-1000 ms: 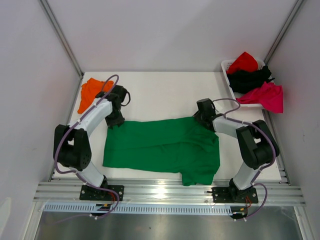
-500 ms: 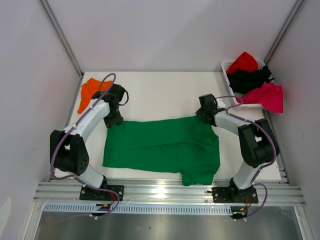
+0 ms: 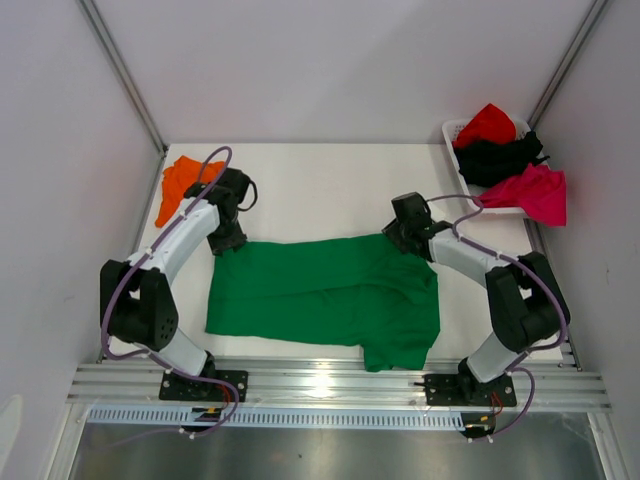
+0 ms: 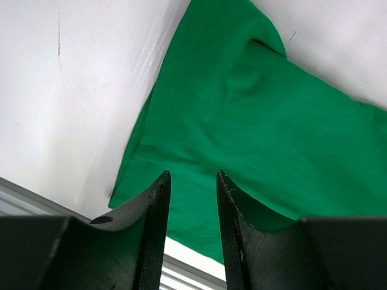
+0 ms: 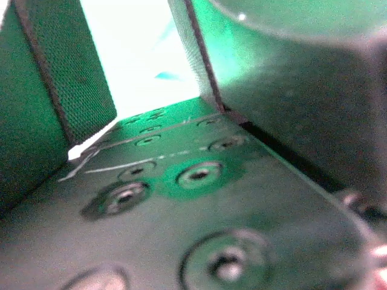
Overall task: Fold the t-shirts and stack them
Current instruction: Fold the tshirt
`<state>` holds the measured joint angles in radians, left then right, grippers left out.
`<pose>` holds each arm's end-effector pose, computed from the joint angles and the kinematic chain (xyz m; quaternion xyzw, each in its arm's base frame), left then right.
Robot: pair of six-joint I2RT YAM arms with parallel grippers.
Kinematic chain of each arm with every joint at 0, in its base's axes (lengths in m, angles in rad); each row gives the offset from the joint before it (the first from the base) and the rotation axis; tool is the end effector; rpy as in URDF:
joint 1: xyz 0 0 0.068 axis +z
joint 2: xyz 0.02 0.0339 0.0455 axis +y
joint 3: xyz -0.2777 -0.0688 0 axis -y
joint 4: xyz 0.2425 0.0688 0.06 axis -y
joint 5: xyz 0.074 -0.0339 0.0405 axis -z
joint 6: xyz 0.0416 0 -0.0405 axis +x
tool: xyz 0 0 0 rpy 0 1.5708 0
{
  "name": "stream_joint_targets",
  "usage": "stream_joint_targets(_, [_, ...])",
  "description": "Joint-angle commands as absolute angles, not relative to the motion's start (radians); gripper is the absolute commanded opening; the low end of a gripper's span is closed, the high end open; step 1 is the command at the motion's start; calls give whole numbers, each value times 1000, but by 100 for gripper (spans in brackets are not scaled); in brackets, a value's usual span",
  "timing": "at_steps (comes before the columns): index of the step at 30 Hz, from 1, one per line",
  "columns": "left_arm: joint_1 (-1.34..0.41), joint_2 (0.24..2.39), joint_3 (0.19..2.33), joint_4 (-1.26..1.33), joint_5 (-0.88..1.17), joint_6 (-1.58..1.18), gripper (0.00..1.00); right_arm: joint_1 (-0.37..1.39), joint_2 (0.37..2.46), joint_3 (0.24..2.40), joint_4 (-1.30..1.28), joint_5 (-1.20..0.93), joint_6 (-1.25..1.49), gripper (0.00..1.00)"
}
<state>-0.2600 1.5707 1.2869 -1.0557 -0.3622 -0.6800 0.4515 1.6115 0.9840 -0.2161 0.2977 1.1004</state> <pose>0.2893 -0.0617 0.2710 -0.2240 0.9513 0.1081 0.1822 0.3099 0.1367 0.2122 0.3446 0.8593 0.1474 0.3481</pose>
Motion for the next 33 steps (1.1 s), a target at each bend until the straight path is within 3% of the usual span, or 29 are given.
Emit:
stream_joint_targets(1, [-268, 1557, 1305, -1038, -370, -666, 39, 445, 1664, 982, -242, 284, 1140, 42])
stream_joint_targets(12, [-267, 1546, 1312, -1045, -374, -660, 39, 385, 1883, 1029, -212, 164, 1155, 41])
stream_joint_targets(33, [-267, 1526, 1307, -1051, -377, -658, 39, 279, 2005, 1207, -270, 155, 1094, 40])
